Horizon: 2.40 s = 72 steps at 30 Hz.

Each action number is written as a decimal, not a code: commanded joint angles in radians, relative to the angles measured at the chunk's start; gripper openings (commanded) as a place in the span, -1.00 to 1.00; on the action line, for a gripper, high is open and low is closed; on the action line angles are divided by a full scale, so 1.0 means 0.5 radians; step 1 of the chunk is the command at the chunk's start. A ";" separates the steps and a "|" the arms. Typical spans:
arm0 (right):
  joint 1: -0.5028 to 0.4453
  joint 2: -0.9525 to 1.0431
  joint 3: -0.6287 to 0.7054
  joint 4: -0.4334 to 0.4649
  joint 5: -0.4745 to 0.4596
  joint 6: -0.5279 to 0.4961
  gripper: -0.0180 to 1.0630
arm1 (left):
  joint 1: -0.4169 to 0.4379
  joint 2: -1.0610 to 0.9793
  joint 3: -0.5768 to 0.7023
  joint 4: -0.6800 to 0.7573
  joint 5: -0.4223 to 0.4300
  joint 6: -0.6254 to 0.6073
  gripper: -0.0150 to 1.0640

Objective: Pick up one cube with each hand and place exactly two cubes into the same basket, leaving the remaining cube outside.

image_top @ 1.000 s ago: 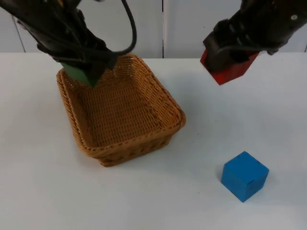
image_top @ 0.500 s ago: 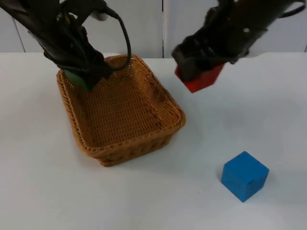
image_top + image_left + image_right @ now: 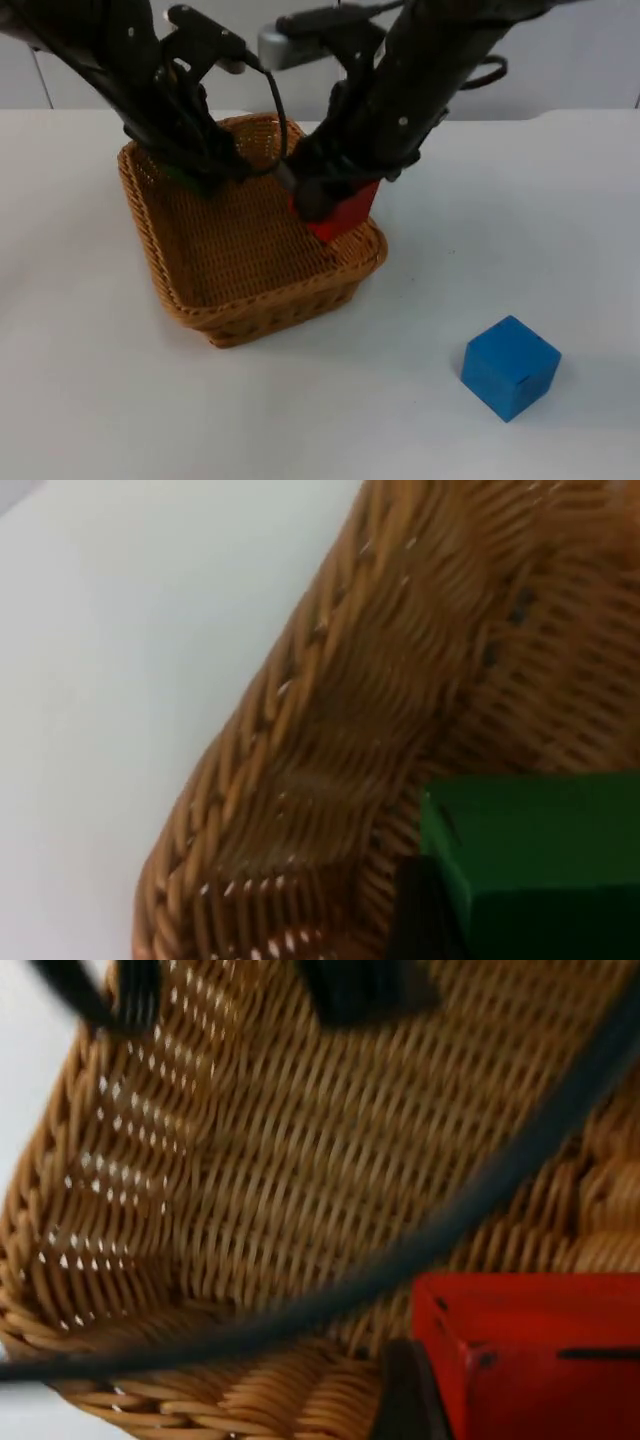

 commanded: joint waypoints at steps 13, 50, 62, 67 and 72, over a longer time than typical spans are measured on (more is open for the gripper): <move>0.016 0.157 -0.016 0.157 -0.128 -0.166 -0.97 | 0.100 0.057 -0.042 -0.087 0.004 -0.008 -0.98; 0.016 -0.284 -0.016 0.144 -0.376 -0.175 0.33 | 0.100 -0.223 -0.042 -0.271 0.257 -0.008 0.71; 0.012 -0.579 -0.016 0.086 -0.372 -0.175 0.33 | 0.100 -0.527 -0.042 -0.328 0.525 -0.008 0.71; 0.012 -0.642 -0.016 0.086 -0.300 -0.175 0.33 | 0.100 -0.653 -0.035 -0.349 0.602 -0.008 0.71; 0.012 -0.693 -0.016 0.092 -0.204 -0.175 0.33 | 0.100 -0.774 -0.034 -0.421 0.656 -0.008 0.71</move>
